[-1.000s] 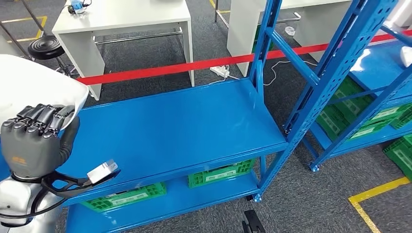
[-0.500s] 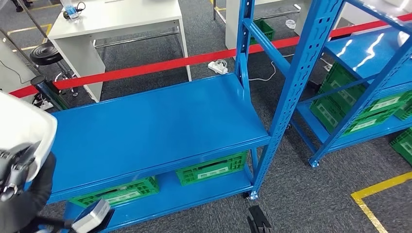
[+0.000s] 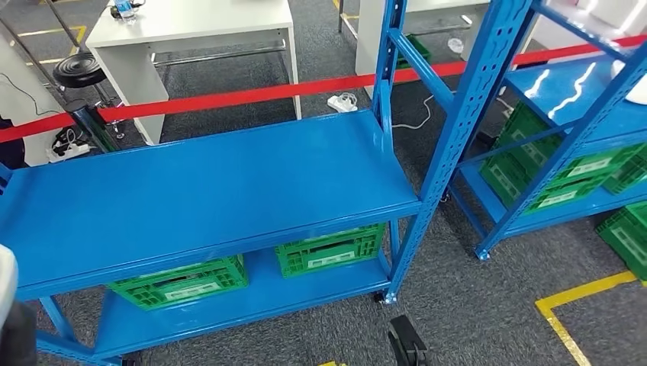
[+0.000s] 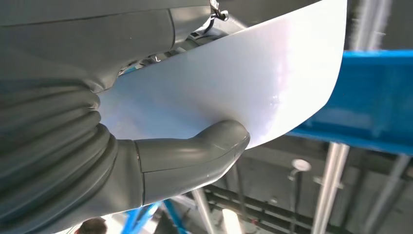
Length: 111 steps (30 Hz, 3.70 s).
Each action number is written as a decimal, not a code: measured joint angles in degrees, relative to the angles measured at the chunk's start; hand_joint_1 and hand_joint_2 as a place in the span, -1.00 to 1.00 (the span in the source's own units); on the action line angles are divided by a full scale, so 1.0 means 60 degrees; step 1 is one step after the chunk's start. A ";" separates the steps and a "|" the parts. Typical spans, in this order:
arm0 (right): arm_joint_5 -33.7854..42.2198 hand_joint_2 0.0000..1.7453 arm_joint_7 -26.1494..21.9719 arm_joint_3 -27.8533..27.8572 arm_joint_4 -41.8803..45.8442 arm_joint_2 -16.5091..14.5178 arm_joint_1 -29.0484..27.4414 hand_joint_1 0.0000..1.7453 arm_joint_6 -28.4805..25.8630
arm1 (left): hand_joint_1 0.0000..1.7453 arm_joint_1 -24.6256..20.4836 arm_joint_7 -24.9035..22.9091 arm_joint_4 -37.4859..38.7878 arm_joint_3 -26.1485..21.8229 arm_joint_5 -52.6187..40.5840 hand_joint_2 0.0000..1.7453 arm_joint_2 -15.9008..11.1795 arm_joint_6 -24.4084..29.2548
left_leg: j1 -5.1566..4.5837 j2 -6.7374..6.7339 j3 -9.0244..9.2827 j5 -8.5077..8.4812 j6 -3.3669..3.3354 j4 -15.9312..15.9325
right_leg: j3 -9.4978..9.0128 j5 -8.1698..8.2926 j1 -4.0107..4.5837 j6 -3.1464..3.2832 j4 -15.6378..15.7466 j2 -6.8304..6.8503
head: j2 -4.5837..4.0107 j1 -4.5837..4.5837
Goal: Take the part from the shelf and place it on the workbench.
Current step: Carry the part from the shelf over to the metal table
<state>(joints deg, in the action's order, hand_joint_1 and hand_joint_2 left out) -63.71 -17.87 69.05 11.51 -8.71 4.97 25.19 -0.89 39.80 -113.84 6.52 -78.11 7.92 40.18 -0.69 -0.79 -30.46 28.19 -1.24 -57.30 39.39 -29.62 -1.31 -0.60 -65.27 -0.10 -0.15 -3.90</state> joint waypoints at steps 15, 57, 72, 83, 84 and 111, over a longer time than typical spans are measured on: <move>0.0159 -1.00 -0.0192 0.0011 0.0011 0.0230 0.0155 -1.00 0.0002 | 1.00 0.0334 0.0012 -0.0437 -0.0287 0.0367 1.00 0.0421 -0.0001 | 0.0071 0.0058 -0.1448 -0.0039 0.0502 -0.1128 | -0.1203 -0.0093 0.0050 0.0443 0.0755 0.0021 | 0.0000 -0.0017; 0.0005 -1.00 0.0413 0.0015 0.0038 0.0560 0.0111 -1.00 0.0075 | 1.00 0.0116 0.0027 0.0465 -0.0440 0.0527 1.00 0.0555 -0.0001 | 0.0081 0.0133 0.0607 0.0614 0.0332 -0.0020 | -0.0335 0.1091 0.0019 0.0030 0.1018 0.0067 | 0.0000 -0.0011; 0.0229 -1.00 0.0029 0.0073 0.0038 0.0590 -0.0015 -1.00 0.0116 | 1.00 0.0476 0.0024 0.0335 -0.0736 0.0551 1.00 0.0677 -0.0001 | -0.0007 0.0401 -0.1273 -0.0773 0.0222 -0.0463 | -0.1962 -0.0640 0.0068 0.0097 0.0971 -0.0478 | 0.0000 -0.0033; 0.0065 -1.00 0.0024 0.0073 0.0038 0.0583 -0.0008 -1.00 0.0115 | 1.00 0.0514 0.0018 0.0231 -0.0843 0.0439 1.00 0.0675 -0.0001 | 0.0240 -0.0094 -0.1113 0.0060 0.0699 -0.1630 | -0.1597 -0.0257 -0.0024 0.0286 0.1034 0.0688 | 0.0000 0.0054; 0.0041 -1.00 0.0028 0.0073 0.0038 0.0581 -0.0009 -1.00 0.0115 | 1.00 0.0517 0.0019 0.0196 -0.0845 0.0402 1.00 0.0678 -0.0001 | 0.0201 -0.0314 -0.0711 -0.0044 0.0651 -0.1042 | -0.1608 -0.0249 -0.0017 0.0251 0.1034 0.0773 | 0.0000 0.0056; -0.0393 -1.00 -0.0078 -0.0264 0.0035 0.0425 -0.0020 -1.00 0.0188 | 1.00 0.0424 0.0015 -0.0052 -0.0985 0.0093 1.00 0.0745 -0.0001 | 0.0152 0.0218 -0.2011 0.0762 0.0612 -0.2912 | -0.1281 -0.0025 0.0018 0.0371 0.0906 0.0475 | 0.0000 0.0046</move>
<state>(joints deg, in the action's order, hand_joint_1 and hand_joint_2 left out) -66.06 -18.33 67.46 11.72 -6.16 4.84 26.32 1.66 39.89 -114.15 0.61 -77.55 12.39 40.17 0.22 0.52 -42.53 32.76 2.43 -74.78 31.70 -29.77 -1.20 1.62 -59.84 2.75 -0.15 -3.62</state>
